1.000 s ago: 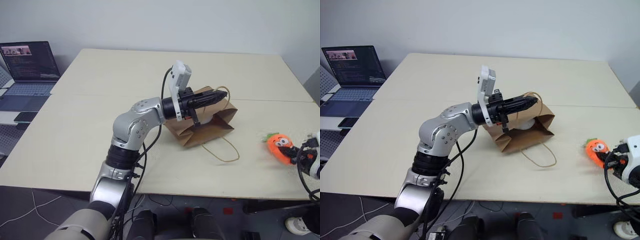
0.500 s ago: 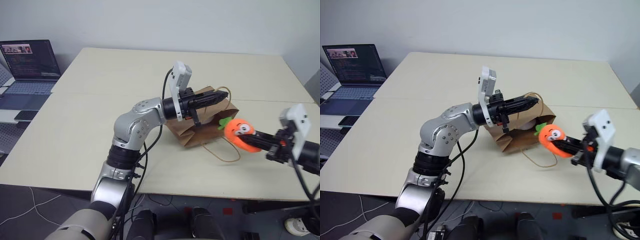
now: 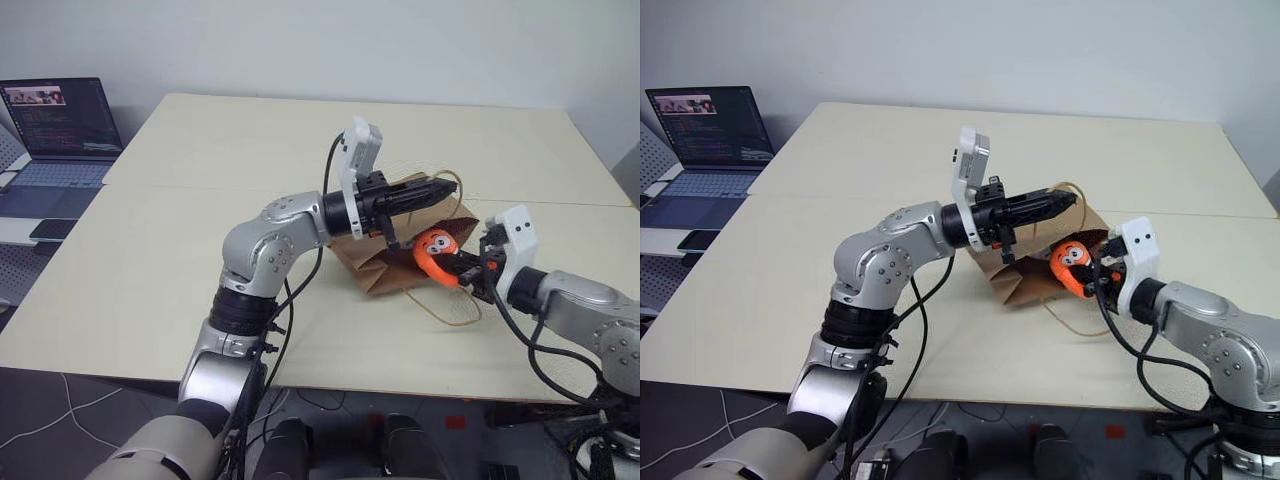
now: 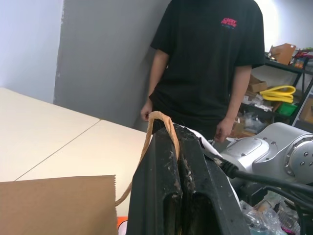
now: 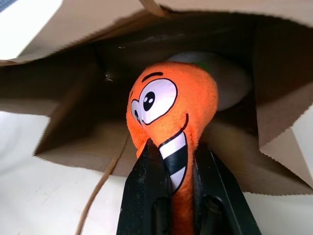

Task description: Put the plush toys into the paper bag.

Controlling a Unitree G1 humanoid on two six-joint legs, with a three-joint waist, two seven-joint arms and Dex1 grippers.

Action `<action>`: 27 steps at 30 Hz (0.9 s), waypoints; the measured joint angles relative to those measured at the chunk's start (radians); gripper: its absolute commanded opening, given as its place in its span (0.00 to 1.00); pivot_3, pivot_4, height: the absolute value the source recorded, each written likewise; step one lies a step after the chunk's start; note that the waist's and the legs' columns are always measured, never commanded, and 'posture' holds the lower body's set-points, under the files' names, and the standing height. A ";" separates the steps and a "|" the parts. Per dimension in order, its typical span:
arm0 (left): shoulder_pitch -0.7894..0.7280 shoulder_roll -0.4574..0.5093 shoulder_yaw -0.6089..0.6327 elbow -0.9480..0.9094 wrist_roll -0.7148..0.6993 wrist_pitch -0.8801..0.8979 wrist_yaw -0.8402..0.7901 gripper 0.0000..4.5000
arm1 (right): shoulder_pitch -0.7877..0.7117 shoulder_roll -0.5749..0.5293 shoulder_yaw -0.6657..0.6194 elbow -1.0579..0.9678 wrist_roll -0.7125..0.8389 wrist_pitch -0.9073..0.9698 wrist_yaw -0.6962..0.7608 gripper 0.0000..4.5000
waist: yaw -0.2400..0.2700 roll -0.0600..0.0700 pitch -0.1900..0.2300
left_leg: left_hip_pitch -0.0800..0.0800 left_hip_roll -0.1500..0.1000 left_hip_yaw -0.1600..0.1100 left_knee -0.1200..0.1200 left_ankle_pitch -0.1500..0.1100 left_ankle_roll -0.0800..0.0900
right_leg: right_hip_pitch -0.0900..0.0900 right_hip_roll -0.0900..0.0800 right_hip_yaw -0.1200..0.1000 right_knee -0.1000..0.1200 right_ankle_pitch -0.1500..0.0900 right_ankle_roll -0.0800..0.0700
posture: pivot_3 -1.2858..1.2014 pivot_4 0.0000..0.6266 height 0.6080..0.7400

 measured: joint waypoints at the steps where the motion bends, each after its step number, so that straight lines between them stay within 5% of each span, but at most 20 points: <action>1: 0.000 0.000 0.001 -0.001 -0.001 0.001 0.000 0.00 | -0.009 0.022 0.009 0.014 -0.009 0.000 -0.015 0.01 | 0.000 0.000 0.000 | 0.000 0.000 0.000 0.000 0.000 0.000 | 0.000 0.000 0.000 0.000 0.000 0.000 | 0.52 0.24 1.00; 9: 0.000 0.000 0.000 -0.010 -0.002 0.005 -0.001 0.00 | -0.095 0.177 0.050 0.098 -0.098 -0.010 -0.125 0.01 | -0.002 0.000 0.000 | 0.000 0.000 -0.001 0.000 0.000 0.000 | 0.000 0.000 0.000 0.001 0.000 0.000 | 0.52 0.24 1.00; 10: 0.000 0.000 0.000 -0.010 -0.002 0.005 -0.001 0.00 | -0.104 0.195 0.057 0.109 -0.117 -0.016 -0.138 0.17 | -0.002 0.000 0.000 | 0.000 0.000 0.000 0.000 0.000 0.000 | -0.001 0.000 0.000 0.001 0.000 0.000 | 0.52 0.24 1.00; 20: 0.000 -0.001 -0.001 -0.010 -0.001 0.005 0.000 0.00 | -0.127 0.252 0.079 0.117 -0.201 -0.068 -0.169 0.94 | -0.003 0.000 0.000 | 0.000 0.000 0.000 0.000 0.000 0.000 | -0.001 0.000 0.000 0.001 0.000 0.000 | 0.52 0.24 1.00; 27: 0.000 -0.002 -0.005 -0.010 0.003 0.004 0.000 0.00 | -0.140 0.187 0.075 0.065 -0.201 -0.036 -0.122 0.99 | -0.004 0.000 0.000 | 0.000 0.000 0.000 0.000 0.000 0.000 | -0.001 0.000 0.000 0.001 0.000 0.000 | 0.52 0.24 1.00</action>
